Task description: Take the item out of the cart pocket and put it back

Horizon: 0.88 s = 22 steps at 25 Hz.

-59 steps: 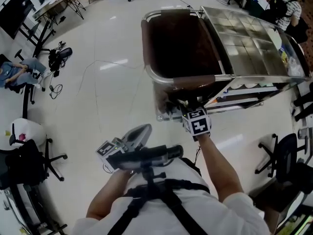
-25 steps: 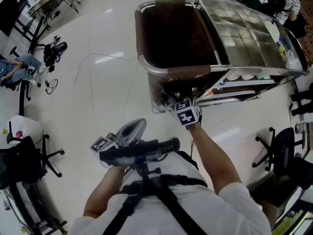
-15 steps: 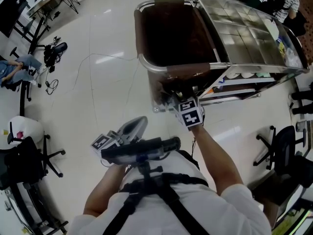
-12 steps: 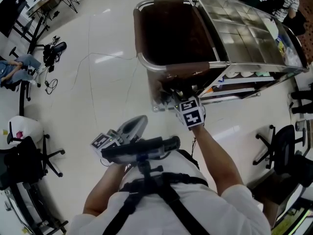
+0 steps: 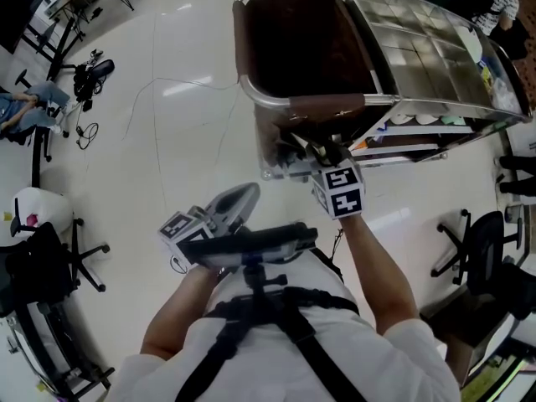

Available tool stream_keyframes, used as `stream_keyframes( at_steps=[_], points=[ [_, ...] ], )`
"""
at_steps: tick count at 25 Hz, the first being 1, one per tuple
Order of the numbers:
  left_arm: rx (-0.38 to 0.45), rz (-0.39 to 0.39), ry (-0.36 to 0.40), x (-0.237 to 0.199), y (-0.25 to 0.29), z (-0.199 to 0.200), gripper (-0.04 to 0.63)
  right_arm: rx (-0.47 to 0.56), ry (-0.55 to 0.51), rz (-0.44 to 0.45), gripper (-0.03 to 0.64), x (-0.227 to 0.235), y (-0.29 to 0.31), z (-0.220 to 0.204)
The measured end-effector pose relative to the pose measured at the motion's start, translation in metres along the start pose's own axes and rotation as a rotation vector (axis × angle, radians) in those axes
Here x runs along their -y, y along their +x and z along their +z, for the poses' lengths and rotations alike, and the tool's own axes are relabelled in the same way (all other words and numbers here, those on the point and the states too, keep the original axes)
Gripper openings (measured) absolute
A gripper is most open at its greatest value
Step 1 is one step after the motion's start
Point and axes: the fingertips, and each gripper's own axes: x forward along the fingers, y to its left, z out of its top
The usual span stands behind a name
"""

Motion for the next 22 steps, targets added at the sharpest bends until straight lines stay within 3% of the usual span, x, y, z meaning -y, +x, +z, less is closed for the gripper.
stream_keyframes(
  at_steps=[22],
  points=[
    [0.004, -0.019, 0.006, 0.002, 0.004, 0.004, -0.006, 0.075, 0.035, -0.015, 0.075, 0.006, -0.048, 0.024]
  ],
)
